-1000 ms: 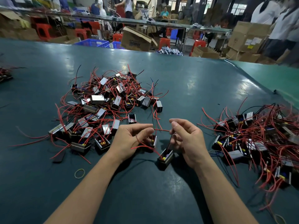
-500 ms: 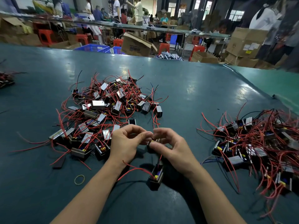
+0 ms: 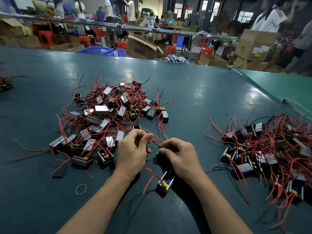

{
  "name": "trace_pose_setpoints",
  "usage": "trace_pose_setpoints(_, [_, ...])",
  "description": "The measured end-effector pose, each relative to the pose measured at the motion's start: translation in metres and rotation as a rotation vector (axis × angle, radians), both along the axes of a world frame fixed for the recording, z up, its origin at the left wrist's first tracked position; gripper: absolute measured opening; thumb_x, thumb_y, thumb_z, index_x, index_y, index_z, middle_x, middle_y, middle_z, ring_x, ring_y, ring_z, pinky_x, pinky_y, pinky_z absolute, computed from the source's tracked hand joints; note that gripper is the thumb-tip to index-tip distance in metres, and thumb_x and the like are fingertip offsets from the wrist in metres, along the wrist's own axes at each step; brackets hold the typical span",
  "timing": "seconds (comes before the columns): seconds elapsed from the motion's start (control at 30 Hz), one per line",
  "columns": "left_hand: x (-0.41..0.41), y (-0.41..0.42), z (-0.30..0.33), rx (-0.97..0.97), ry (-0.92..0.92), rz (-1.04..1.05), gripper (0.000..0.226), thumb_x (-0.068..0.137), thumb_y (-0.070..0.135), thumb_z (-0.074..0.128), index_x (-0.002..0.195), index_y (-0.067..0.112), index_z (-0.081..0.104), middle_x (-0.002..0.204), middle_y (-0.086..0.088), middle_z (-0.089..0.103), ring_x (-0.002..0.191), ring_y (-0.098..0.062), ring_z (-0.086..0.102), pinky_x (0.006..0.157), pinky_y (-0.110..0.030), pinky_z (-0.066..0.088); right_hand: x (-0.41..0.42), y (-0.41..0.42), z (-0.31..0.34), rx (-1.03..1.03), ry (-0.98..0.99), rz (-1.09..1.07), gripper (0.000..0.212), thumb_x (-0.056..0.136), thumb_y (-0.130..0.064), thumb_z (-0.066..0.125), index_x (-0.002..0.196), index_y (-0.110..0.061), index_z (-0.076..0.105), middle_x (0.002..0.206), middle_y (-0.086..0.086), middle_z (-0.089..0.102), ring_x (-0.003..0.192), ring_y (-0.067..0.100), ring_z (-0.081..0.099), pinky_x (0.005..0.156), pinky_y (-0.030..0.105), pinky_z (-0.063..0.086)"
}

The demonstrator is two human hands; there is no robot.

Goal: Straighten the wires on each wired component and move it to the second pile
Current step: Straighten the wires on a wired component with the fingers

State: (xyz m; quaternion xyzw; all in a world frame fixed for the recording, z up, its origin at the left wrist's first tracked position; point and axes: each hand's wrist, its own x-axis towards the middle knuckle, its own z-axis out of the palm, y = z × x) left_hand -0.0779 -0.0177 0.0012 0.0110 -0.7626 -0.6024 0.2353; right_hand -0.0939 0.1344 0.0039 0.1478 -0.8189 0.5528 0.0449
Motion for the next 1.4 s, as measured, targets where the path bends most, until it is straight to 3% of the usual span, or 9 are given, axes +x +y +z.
trace_pose_setpoints(0.17, [-0.002,-0.001,0.004,0.196,-0.014,-0.003,0.029,0.084,0.044,0.058,0.083,0.015,0.057,0.072,0.003,0.069,0.052,-0.011,0.060,0.050,-0.026,0.051,-0.002,0.001,-0.002,-0.127,-0.027,-0.081,0.028,0.080,-0.001,0.074,0.070,-0.026,0.070,0.071,-0.002,0.072,0.072,0.017,0.070,0.072,0.033,0.057])
trace_pose_setpoints(0.23, [0.002,0.002,0.002,0.113,-0.026,-0.107,0.027,0.080,0.042,0.067,0.083,0.016,0.063,0.073,-0.003,0.071,0.056,-0.017,0.063,0.053,-0.033,0.054,-0.002,0.000,-0.001,-0.193,-0.014,-0.080,0.026,0.081,0.000,0.073,0.073,-0.025,0.071,0.072,-0.003,0.072,0.071,0.013,0.070,0.070,0.027,0.056])
trace_pose_setpoints(0.33, [0.002,0.004,0.002,-0.010,0.027,-0.161,0.005,0.079,0.022,0.078,0.080,0.022,0.073,0.073,0.006,0.072,0.065,-0.010,0.067,0.061,-0.023,0.053,-0.001,-0.002,0.001,-0.173,0.028,-0.033,0.027,0.085,0.001,0.070,0.078,-0.026,0.070,0.074,-0.007,0.073,0.070,0.004,0.067,0.068,0.016,0.051])
trace_pose_setpoints(0.57, [0.000,0.001,0.002,-0.020,0.061,-0.127,0.009,0.080,0.011,0.078,0.083,0.019,0.075,0.081,0.002,0.072,0.074,-0.015,0.069,0.068,-0.029,0.056,0.005,-0.003,0.007,-0.206,-0.002,0.124,0.032,0.096,-0.002,0.056,0.096,-0.030,0.070,0.083,-0.018,0.073,0.079,-0.004,0.066,0.074,0.014,0.049])
trace_pose_setpoints(0.7, [-0.001,0.001,0.003,-0.035,0.169,-0.018,0.003,0.088,0.013,0.070,0.089,0.016,0.069,0.087,0.002,0.070,0.081,-0.013,0.067,0.076,-0.030,0.054,0.004,-0.004,0.006,-0.152,0.079,0.097,0.023,0.095,-0.007,0.059,0.106,-0.021,0.073,0.102,-0.003,0.061,0.097,0.008,0.061,0.082,0.018,0.050])
trace_pose_setpoints(0.87, [0.002,0.004,0.002,-0.209,0.275,-0.053,0.004,0.091,0.019,0.060,0.090,0.018,0.063,0.085,0.010,0.066,0.082,-0.008,0.061,0.076,-0.017,0.044,-0.003,0.002,0.004,0.048,0.297,-0.107,0.016,0.082,-0.016,0.076,0.097,-0.019,0.079,0.078,-0.005,0.058,0.085,0.014,0.052,0.076,0.015,0.038])
trace_pose_setpoints(0.97, [0.001,0.006,-0.002,-0.352,0.328,-0.037,0.008,0.090,0.025,0.061,0.091,0.018,0.064,0.081,0.004,0.061,0.075,-0.008,0.055,0.071,-0.019,0.044,-0.002,0.001,0.004,-0.075,0.328,-0.164,0.011,0.077,-0.013,0.080,0.087,-0.017,0.076,0.077,-0.006,0.068,0.079,0.010,0.060,0.073,0.016,0.044])
trace_pose_setpoints(1.1, [0.000,0.006,-0.002,-0.281,0.267,-0.095,0.008,0.089,0.024,0.064,0.094,0.025,0.071,0.081,0.003,0.067,0.077,-0.010,0.061,0.073,-0.019,0.046,-0.001,-0.003,0.006,-0.286,0.220,-0.134,0.024,0.080,-0.006,0.077,0.076,-0.027,0.065,0.070,-0.007,0.067,0.063,0.010,0.062,0.061,0.021,0.049])
trace_pose_setpoints(1.4, [0.002,0.004,0.002,-0.331,0.302,-0.027,0.015,0.078,0.013,0.079,0.093,0.013,0.078,0.082,0.005,0.070,0.081,-0.018,0.060,0.076,-0.036,0.049,0.000,-0.003,0.008,-0.493,0.006,-0.060,0.013,0.089,-0.001,0.065,0.082,-0.011,0.067,0.076,0.008,0.073,0.073,0.021,0.073,0.062,0.025,0.056])
